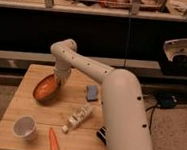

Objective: Drag the ceramic bowl in a circle

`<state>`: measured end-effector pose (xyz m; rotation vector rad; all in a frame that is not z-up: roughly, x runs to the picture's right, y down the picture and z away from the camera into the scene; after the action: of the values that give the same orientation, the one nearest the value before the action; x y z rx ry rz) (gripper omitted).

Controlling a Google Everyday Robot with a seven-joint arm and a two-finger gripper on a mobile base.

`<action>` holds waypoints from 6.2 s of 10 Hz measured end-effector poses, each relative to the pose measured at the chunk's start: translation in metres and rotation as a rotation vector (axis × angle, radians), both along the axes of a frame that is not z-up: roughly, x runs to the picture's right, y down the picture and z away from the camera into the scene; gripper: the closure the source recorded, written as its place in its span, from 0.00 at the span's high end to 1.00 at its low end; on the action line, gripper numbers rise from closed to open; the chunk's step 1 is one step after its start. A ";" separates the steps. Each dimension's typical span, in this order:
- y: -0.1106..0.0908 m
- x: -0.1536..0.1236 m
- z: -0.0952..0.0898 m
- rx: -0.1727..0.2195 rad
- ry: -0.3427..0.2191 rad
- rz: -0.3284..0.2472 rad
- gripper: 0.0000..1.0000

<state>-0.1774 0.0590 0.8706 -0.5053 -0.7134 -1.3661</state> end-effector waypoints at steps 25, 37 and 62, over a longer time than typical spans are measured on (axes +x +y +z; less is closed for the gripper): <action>0.047 -0.057 -0.016 -0.032 -0.078 -0.147 0.00; 0.016 -0.045 0.014 -0.026 -0.026 -0.099 0.00; 0.054 -0.068 -0.003 -0.026 -0.070 -0.102 0.00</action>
<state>-0.2458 0.1134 0.8672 -0.5228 -0.7722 -1.4768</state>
